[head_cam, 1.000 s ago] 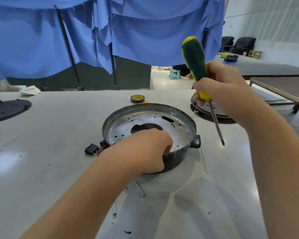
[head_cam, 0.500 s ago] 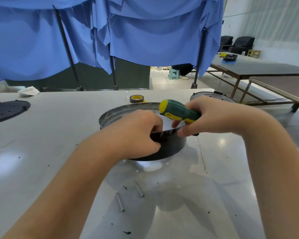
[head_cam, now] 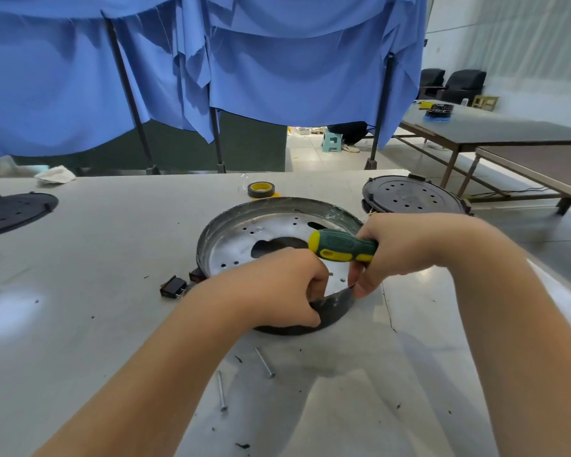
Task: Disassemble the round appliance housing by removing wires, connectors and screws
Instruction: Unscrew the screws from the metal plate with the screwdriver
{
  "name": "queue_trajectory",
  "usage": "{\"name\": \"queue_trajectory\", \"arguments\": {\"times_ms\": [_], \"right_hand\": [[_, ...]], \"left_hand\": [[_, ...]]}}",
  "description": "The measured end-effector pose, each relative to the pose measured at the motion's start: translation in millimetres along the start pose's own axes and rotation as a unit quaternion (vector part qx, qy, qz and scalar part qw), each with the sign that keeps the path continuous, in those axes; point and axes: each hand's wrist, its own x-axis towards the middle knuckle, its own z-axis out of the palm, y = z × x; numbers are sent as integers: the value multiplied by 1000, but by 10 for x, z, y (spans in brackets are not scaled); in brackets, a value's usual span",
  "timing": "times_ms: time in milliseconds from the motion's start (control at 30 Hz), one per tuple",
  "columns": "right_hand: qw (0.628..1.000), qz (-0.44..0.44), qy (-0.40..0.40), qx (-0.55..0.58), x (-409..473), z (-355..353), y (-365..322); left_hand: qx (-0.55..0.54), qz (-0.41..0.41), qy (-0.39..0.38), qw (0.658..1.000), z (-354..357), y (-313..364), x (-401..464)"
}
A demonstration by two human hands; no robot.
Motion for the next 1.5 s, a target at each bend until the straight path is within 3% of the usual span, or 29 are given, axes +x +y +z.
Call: {"name": "queue_trajectory", "arguments": {"times_ms": [400, 733, 900, 967, 1067, 1200, 1367, 1500], "right_hand": [[996, -52, 43, 63, -15, -78, 50], [998, -46, -22, 25, 16, -33, 57], [995, -41, -20, 85, 5, -72, 154], [992, -36, 23, 118, 20, -96, 177], [984, -26, 115, 137, 82, -105, 217], [976, 14, 209, 65, 216, -54, 308], [980, 109, 159, 49, 331, 16, 447], [985, 118, 106, 65, 352, 42, 451]], "left_hand": [[-30, -3, 36, 999, -162, -61, -45], [-36, -10, -31, 999, -108, -66, -40], [-83, -53, -69, 993, -206, -116, -95], [-104, -82, -32, 991, -310, -190, -131], [-85, -158, 105, 978, -413, -394, -147], [-11, -259, 209, 943, -456, -715, -178], [-9, -323, 181, 929, -385, -943, -147], [-50, -334, 170, 926, -319, -1003, -115]]}}
